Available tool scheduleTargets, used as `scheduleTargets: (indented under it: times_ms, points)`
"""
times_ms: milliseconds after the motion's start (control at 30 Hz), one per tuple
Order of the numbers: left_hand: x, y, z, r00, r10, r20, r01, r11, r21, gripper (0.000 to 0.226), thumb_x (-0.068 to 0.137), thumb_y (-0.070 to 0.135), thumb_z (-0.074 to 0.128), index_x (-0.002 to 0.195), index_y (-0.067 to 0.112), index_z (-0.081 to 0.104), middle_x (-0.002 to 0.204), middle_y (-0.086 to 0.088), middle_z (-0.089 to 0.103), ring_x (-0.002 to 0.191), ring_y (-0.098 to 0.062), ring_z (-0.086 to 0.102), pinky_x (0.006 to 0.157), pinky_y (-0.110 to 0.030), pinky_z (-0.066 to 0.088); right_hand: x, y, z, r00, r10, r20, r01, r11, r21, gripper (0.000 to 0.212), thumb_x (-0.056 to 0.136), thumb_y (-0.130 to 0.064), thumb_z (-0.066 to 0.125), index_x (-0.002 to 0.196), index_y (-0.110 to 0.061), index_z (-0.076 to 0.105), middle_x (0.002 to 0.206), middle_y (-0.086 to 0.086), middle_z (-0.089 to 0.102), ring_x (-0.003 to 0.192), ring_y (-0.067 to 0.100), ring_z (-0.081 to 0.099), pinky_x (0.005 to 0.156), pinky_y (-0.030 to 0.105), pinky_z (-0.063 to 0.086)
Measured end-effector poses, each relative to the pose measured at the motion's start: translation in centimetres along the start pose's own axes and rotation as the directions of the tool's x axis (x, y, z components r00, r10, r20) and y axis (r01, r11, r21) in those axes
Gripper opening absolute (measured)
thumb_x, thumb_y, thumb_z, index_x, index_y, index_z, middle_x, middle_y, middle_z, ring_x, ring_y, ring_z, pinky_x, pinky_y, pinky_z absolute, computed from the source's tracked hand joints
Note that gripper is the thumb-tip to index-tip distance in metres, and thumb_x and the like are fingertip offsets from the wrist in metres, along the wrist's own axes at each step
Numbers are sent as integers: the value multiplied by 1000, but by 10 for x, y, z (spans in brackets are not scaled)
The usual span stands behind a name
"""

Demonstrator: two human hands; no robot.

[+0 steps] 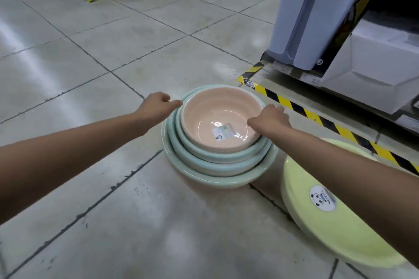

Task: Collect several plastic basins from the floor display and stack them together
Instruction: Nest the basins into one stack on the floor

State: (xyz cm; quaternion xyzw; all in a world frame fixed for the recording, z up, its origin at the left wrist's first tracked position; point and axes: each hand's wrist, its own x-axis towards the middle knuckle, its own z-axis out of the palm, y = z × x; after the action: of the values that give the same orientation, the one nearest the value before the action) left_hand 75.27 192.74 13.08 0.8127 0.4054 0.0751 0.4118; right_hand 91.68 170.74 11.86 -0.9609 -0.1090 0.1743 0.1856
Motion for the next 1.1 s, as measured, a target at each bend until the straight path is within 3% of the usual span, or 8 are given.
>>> scheduleTargets:
  times_ms: [167,333,433,500,667,733,867,1100]
  points:
    - [12,-18,30,1000,-4,26,-1,976,219,41,82,49,67,72,11,53,70,-3,53,77,-27,55,62,-31,36,12,-3,16,986,166,4,-166,986,12,64,82,-27,70,136,-5,44,142,17,40,125,36,49,95,40,45]
    - [20,2,41,1000,4,4,-5,828,561,19,75,29,64,83,17,51,85,-1,56,92,-27,55,82,-34,39,13,-6,20,979,197,-44,-196,980,17,49,79,-21,72,122,-3,54,128,17,54,114,36,58,84,39,50]
    - [28,7,44,998,-50,43,17,826,564,21,74,25,65,88,18,52,83,1,55,88,-26,55,85,-34,40,14,-9,14,981,193,15,-194,979,64,30,75,-14,76,97,-1,61,87,16,61,98,36,65,83,41,57]
    - [30,5,47,998,-56,32,29,828,561,16,75,22,63,83,18,51,86,1,57,87,-25,55,88,-34,42,14,-9,12,976,213,54,-218,967,134,30,71,-7,76,96,3,64,76,17,57,88,38,67,83,47,59]
    - [29,6,44,993,-101,54,65,886,459,12,75,20,60,80,15,51,82,-2,56,77,-23,56,71,-30,44,13,-14,2,949,261,177,-302,915,267,21,76,4,61,95,-4,57,77,13,54,62,26,53,52,31,46]
    - [27,8,45,991,-122,48,90,899,428,13,74,20,60,84,15,54,87,-3,59,79,-24,58,71,-30,46,12,-17,-2,942,271,196,-314,920,236,16,78,1,59,91,-6,55,74,11,52,60,23,50,51,29,41]
    - [24,7,53,991,-135,-27,133,894,428,21,75,23,60,95,16,56,104,-6,59,96,-27,59,94,-36,48,7,-15,-7,946,260,195,-301,929,217,14,77,0,61,87,-5,53,75,12,53,59,23,51,46,29,39]
    - [30,3,53,983,-184,-7,176,928,328,27,66,28,74,78,16,54,101,-9,61,92,-31,61,83,-35,54,8,-14,-10,952,243,186,-290,912,291,8,79,1,59,78,-4,54,75,13,56,61,26,55,50,33,48]
